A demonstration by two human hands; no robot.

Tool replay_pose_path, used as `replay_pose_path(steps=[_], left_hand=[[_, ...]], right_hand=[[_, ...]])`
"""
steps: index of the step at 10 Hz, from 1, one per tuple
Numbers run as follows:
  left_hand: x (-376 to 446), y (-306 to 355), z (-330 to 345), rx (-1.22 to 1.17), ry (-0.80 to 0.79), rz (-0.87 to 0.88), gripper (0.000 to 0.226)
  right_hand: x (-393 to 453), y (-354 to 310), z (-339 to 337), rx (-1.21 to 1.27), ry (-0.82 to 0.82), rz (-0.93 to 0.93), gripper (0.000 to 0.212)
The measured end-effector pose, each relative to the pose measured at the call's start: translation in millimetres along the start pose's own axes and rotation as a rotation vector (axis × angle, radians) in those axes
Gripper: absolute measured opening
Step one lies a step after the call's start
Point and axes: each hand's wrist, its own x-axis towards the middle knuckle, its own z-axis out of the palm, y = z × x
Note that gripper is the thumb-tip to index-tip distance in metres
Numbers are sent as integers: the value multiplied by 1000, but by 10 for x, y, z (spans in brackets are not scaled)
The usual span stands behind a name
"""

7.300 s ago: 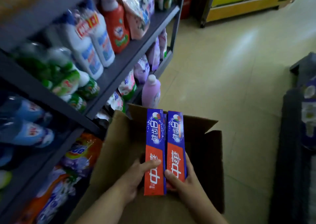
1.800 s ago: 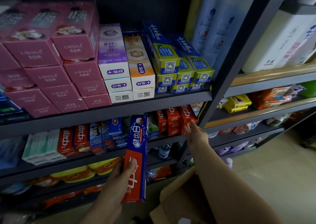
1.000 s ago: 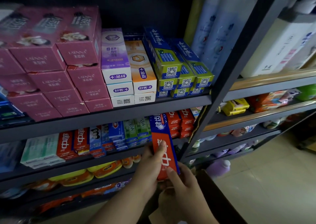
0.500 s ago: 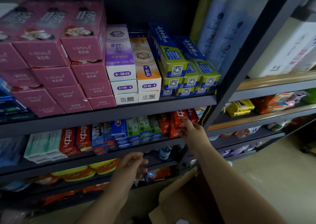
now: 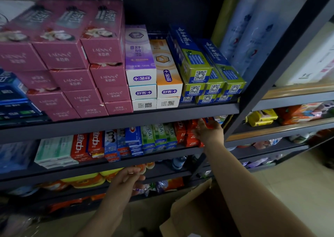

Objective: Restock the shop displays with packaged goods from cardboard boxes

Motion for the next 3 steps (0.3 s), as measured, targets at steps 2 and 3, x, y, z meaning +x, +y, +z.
replay_pose_path(steps=[2,3], left_hand=[[58,-34,-83,3,-7,12,11],[47,-23,-116,5,6,22,11]], right_hand=[[-27,-12,21,73,29,71,38],[-129,108,-57,50,43,55,35]])
